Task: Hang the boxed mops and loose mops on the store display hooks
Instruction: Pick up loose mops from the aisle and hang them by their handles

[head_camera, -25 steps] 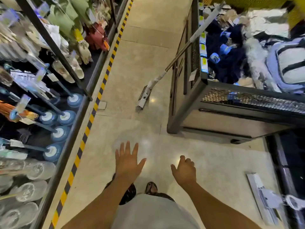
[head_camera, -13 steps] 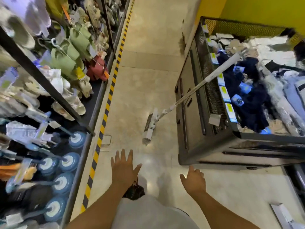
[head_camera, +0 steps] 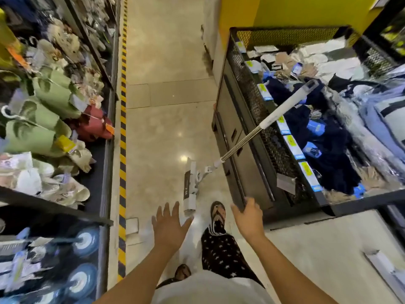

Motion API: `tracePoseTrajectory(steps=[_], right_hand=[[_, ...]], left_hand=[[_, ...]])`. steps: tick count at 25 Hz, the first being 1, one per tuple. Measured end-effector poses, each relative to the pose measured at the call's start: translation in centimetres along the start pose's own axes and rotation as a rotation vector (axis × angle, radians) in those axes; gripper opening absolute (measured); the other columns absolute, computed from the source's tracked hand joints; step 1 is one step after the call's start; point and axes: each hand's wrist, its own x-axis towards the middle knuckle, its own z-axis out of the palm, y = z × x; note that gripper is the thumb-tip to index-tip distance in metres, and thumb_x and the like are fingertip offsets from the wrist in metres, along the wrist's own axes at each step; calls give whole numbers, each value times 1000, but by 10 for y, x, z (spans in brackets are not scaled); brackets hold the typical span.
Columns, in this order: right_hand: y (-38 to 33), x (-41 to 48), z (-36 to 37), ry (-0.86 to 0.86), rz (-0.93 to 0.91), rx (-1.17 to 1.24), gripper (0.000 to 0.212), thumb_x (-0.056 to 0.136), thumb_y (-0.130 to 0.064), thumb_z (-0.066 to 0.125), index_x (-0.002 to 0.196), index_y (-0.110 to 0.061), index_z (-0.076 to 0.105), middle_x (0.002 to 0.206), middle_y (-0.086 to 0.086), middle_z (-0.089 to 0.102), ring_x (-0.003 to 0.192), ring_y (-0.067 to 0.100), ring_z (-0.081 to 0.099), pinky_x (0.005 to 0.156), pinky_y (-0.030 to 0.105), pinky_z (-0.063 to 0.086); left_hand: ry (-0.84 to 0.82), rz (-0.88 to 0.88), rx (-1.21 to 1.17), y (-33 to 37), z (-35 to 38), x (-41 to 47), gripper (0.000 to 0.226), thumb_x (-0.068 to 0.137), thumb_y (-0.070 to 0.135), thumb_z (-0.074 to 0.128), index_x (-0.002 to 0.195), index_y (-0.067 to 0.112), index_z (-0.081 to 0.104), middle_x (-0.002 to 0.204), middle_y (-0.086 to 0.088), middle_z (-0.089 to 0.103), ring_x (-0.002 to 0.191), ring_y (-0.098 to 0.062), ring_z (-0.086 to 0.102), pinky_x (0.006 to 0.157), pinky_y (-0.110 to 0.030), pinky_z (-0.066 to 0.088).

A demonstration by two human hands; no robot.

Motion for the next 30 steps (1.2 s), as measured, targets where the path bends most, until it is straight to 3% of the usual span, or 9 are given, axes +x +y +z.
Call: tracePoseTrajectory(steps=[5,9,12,16,19,23,27,30], right_hand=[[-60,111,-71,295,-14,383,59,91,-34,63,138,-4,42,134,19,50,126,34,46,103,42,41],[-94,194,-140,446,-54,492,60,91,-33,64,137,-3,42,134,16,49,125,30,46,99,38,41],[-103,233,-169,410,-41,531,59,89,-37,66,135,-8,44,132,9,49,122,23,47,91,32,41],[-110,274,-176,366,-14,562,25,87,-31,70,94,-14,54,91,5,59,84,16,59,61,18,41],[-113,287,-176,365,-14,491,30,85,-32,72,73,-25,46,70,-6,52,63,2,52,47,11,37],[-121,295,-187,289,-42,411,23,81,-25,77,82,-19,55,74,-10,55,65,-4,51,49,1,38],[-147,287,-182,206,-127,383,23,80,-24,78,91,-14,61,77,-8,61,67,-4,57,50,5,42],[-185,276,-169,141,-255,314,21,79,-26,78,83,-14,62,72,-7,62,61,-7,59,49,5,42]], left_hand=[[92,205,-138,72,-52,93,74,93,62,44,153,21,27,159,-10,27,147,-28,22,119,-43,18],[44,336,-259,156,-95,161,71,93,55,52,151,18,33,156,-6,35,143,-24,31,118,-37,26],[-9,416,-294,215,-114,199,73,91,55,57,151,21,34,156,-1,35,142,-20,33,116,-35,26],[-47,416,-345,265,-122,245,78,87,57,60,151,22,33,156,1,36,142,-19,32,115,-33,27],[-74,409,-356,268,-119,262,79,86,59,59,151,23,33,155,2,36,142,-18,32,114,-33,26],[-85,332,-432,256,-112,268,83,81,65,57,150,25,34,155,3,37,141,-18,34,113,-34,27],[-70,299,-575,250,-113,264,89,74,71,56,149,28,34,154,5,38,141,-16,35,113,-36,30],[2,277,-704,241,-129,256,90,72,70,62,148,30,36,152,7,41,138,-10,37,113,-33,32]])
